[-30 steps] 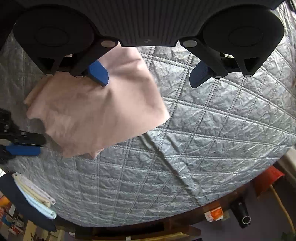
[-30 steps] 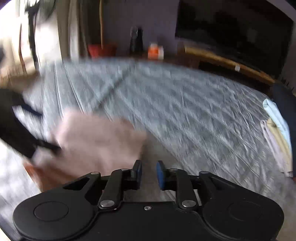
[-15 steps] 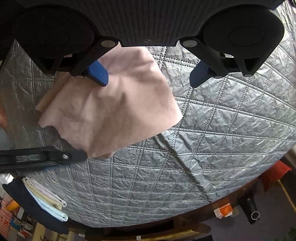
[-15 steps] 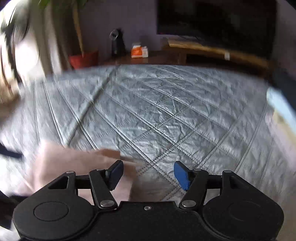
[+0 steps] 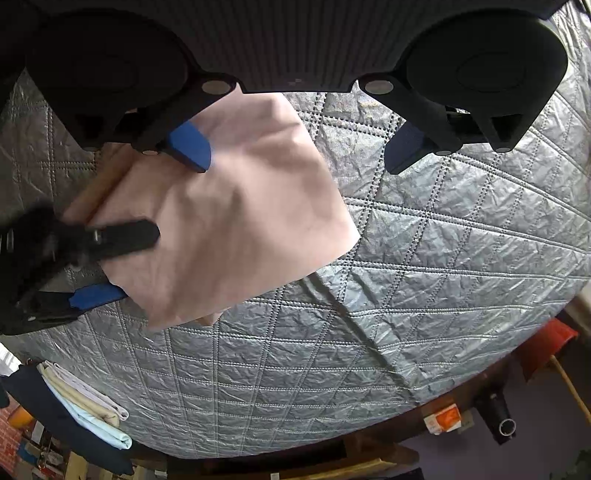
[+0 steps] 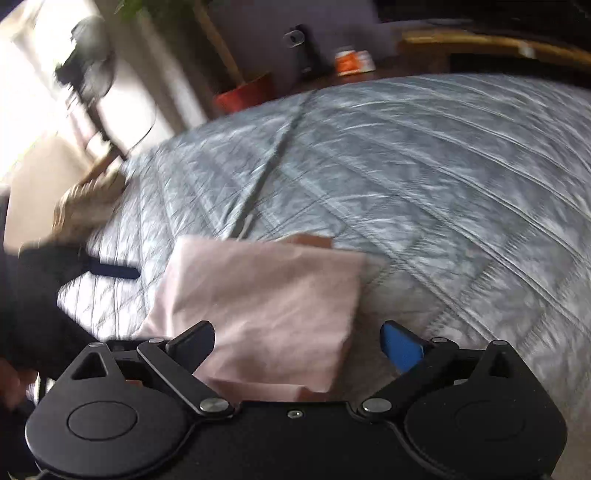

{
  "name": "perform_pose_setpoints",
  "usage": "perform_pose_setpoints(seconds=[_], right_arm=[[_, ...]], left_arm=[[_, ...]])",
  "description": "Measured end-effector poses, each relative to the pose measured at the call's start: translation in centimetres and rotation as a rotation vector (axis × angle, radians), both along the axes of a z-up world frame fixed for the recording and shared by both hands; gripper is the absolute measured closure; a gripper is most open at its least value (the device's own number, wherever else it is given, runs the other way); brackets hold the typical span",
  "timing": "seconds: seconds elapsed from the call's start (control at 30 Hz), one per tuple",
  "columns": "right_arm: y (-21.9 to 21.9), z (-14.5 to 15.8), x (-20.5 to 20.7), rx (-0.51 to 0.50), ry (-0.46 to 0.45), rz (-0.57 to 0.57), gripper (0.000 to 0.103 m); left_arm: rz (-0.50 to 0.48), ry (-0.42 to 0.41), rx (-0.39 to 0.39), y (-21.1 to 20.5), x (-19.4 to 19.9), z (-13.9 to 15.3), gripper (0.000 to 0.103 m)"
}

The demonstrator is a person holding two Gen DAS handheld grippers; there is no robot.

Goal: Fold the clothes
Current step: 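Grasp the folded trouser bundle corner with the right tool and lift it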

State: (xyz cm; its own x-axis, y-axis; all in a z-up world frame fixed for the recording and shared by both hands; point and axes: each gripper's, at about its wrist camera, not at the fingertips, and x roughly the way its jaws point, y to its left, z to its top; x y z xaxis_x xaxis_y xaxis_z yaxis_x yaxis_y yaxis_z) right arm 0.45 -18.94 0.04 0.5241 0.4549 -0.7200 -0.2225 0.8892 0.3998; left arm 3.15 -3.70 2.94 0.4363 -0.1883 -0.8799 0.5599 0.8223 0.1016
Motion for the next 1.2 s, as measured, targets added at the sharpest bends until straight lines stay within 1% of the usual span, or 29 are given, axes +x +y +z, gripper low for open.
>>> perform_pose_setpoints(seconds=[0.03, 0.07, 0.1, 0.13, 0.23, 0.27, 0.3, 0.33, 0.4, 0.43, 0.47, 0.5, 0.53, 0.57, 0.6, 0.63, 0.7, 0.73, 0.8, 0.83, 0.87, 0.9, 0.93, 1.0, 1.1, 1.2], right_arm=[[-0.1, 0.0, 0.1, 0.024, 0.008, 0.007, 0.02], [-0.7, -0.2, 0.3, 0.093, 0.031, 0.003, 0.058], [-1.3, -0.5, 0.5, 0.152, 0.058, -0.002, 0.069], [-1.7, -0.8, 0.5, 0.168, 0.07, -0.014, 0.071], [-2.5, -1.1, 0.4, 0.22, 0.103, -0.023, 0.071], [-2.8, -1.2, 0.4, 0.237, 0.113, -0.029, 0.074], [-3.3, -1.4, 0.4, 0.252, 0.121, -0.041, 0.074], [-3.6, -1.5, 0.4, 0.265, 0.128, -0.05, 0.076], [-3.7, -1.5, 0.3, 0.271, 0.127, -0.046, 0.076], [-3.7, -1.5, 0.3, 0.277, 0.129, -0.042, 0.073], [-3.9, -1.7, 0.6, 0.307, 0.145, -0.035, 0.064], [-4.4, -2.0, 1.2, 0.36, 0.175, -0.023, 0.057], [-4.7, -2.3, 1.7, 0.406, 0.208, -0.01, 0.044], [-5.0, -2.4, 2.4, 0.441, 0.243, 0.003, 0.038], [-5.0, -2.4, 3.1, 0.452, 0.268, 0.028, 0.035], [-4.2, -1.8, 3.6, 0.406, 0.27, 0.075, 0.03], [-2.0, -0.4, 4.2, 0.268, 0.253, 0.178, 0.022], [-1.1, 0.1, 4.3, 0.22, 0.251, 0.207, 0.017], [0.1, 0.6, 4.3, 0.155, 0.243, 0.24, 0.017], [0.3, 0.7, 4.2, 0.145, 0.24, 0.243, 0.022], [-0.1, 0.5, 4.0, 0.163, 0.242, 0.226, 0.035], [-0.6, 0.1, 3.7, 0.188, 0.249, 0.203, 0.045], [-1.2, -0.3, 3.4, 0.212, 0.255, 0.18, 0.087], [-2.3, -1.1, 2.7, 0.261, 0.268, 0.133, 0.086], [-2.5, -1.3, 1.9, 0.287, 0.255, 0.097, 0.086], [-3.0, -1.5, 1.6, 0.381, 0.261, 0.037, 0.087]], left_arm=[[0.0, -0.002, 0.001, 0.0, 0.0, 0.0, 0.001], [0.0, -0.002, 0.001, 0.0, 0.0, -0.1, 0.001], [0.001, -0.001, 0.0, 0.0, 0.0, -0.1, 0.001], [0.001, 0.0, 0.0, 0.0, 0.0, -0.1, 0.0], [-0.001, -0.001, 0.001, 0.0, 0.0, -0.1, 0.0], [-0.002, -0.002, 0.001, 0.0, 0.0, -0.1, 0.0], [-0.003, -0.002, 0.0, 0.0, 0.0, -0.2, 0.0], [-0.003, -0.002, 0.0, 0.0, 0.0, -0.2, 0.0], [-0.002, 0.001, -0.001, 0.1, 0.0, -0.2, 0.0], [-0.002, 0.001, -0.001, 0.0, 0.0, -0.2, 0.0], [-0.002, 0.0, 0.0, 0.0, 0.0, -0.2, 0.0], [-0.002, -0.001, 0.0, 0.0, -0.1, -0.2, 0.0], [-0.002, -0.002, 0.0, 0.0, -0.1, -0.2, 0.0], [-0.001, -0.001, -0.001, 0.0, 0.0, -0.2, 0.0], [-0.003, 0.0, 0.0, 0.0, 0.0, -0.3, 0.0], [-0.004, 0.001, 0.002, -0.1, 0.0, -0.4, 0.0], [-0.004, 0.002, 0.001, -0.3, -0.1, -0.4, 0.0], [-0.005, 0.002, 0.002, -0.4, 0.0, -0.3, 0.0], [-0.005, 0.002, 0.002, -0.5, 0.0, -0.3, 0.0], [-0.005, 0.002, 0.001, -0.5, 0.0, -0.3, 0.0], [-0.005, 0.002, 0.001, -0.5, -0.1, -0.3, 0.0], [-0.007, 0.004, -0.001, -0.5, -0.1, -0.2, 0.0], [-0.007, 0.005, -0.001, -0.5, 0.0, -0.3, 0.0], [-0.009, 0.004, 0.0, -0.5, -0.1, -0.2, 0.0], [-0.008, 0.006, 0.0, -0.6, -0.3, -0.1, 0.0], [-0.009, 0.012, -0.003, -0.5, -0.4, 0.0, 0.0]])
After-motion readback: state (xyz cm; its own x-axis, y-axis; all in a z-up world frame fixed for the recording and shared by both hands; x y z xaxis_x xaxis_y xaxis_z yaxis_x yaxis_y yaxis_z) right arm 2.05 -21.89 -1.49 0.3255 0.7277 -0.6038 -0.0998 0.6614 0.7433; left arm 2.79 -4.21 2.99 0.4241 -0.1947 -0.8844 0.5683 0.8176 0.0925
